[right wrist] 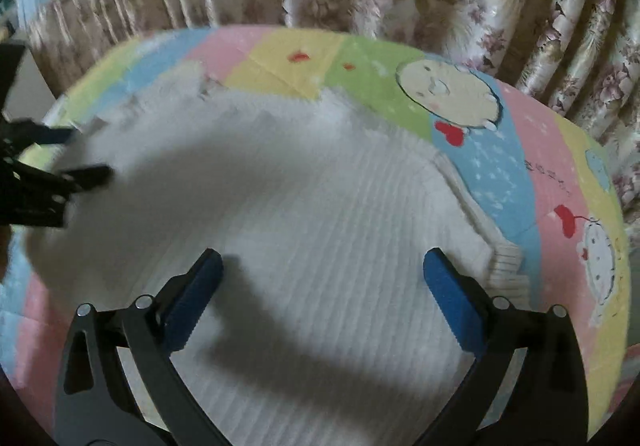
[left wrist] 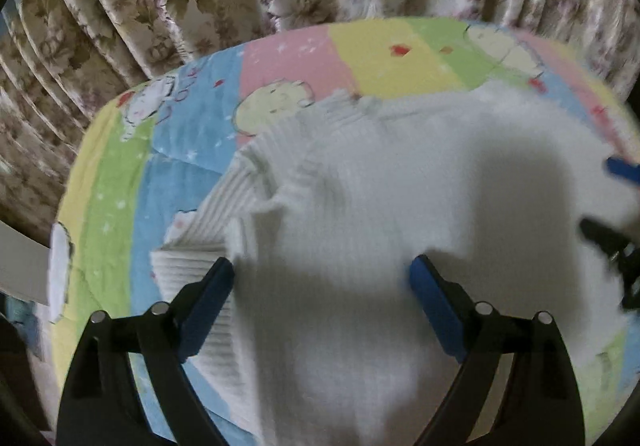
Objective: Fold small clothes
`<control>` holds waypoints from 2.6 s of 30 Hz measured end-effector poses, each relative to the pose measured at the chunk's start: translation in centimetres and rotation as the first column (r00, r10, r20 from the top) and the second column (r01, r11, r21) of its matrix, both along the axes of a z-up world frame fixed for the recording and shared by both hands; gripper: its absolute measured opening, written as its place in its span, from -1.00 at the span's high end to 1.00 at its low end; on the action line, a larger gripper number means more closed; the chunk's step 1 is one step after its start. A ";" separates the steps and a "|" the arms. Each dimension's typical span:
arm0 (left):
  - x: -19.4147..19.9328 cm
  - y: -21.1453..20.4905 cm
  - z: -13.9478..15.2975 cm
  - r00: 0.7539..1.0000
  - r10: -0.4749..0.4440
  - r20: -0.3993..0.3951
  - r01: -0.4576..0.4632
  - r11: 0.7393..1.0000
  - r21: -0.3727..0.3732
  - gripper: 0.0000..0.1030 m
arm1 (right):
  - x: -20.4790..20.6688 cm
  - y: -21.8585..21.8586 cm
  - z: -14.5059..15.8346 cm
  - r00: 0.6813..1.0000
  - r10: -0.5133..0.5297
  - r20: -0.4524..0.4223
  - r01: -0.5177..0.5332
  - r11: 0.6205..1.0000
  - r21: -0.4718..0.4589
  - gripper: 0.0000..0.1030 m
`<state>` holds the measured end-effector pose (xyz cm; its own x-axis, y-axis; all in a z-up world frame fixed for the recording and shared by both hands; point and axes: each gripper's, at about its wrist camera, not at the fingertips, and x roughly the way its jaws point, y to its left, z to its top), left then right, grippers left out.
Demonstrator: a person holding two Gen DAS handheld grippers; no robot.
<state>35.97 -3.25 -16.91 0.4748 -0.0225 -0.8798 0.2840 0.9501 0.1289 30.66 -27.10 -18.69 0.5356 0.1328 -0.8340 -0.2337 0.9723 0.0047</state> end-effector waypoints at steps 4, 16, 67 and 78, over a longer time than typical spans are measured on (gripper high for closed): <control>0.2 2.3 -0.5 1.000 0.002 -0.027 -0.005 0.996 -0.094 -0.84 | 0.1 -2.9 -0.3 0.999 -0.039 -0.015 0.040 0.998 0.038 -0.94; -7.0 -0.7 4.4 0.993 -0.080 0.081 0.084 0.996 -0.040 -0.82 | -7.0 0.4 4.2 0.993 0.074 0.094 -0.081 0.994 0.069 -0.94; -5.2 -9.2 -0.7 0.999 0.013 -0.038 -0.014 0.999 -0.042 -0.96 | -5.2 -11.0 -2.0 0.967 -0.248 -0.062 0.252 0.891 0.378 -0.94; -5.4 -8.7 -0.7 0.999 -0.012 -0.047 0.010 1.000 -0.030 -0.97 | -8.1 -6.7 -2.3 0.989 -0.122 -0.088 0.145 0.929 0.340 -0.87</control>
<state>30.57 -11.92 -17.63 0.4324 -0.0538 -0.9001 0.2995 0.9501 0.0871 22.54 -33.79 -21.03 0.5148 0.3487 -0.7832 -0.0897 0.9304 0.3553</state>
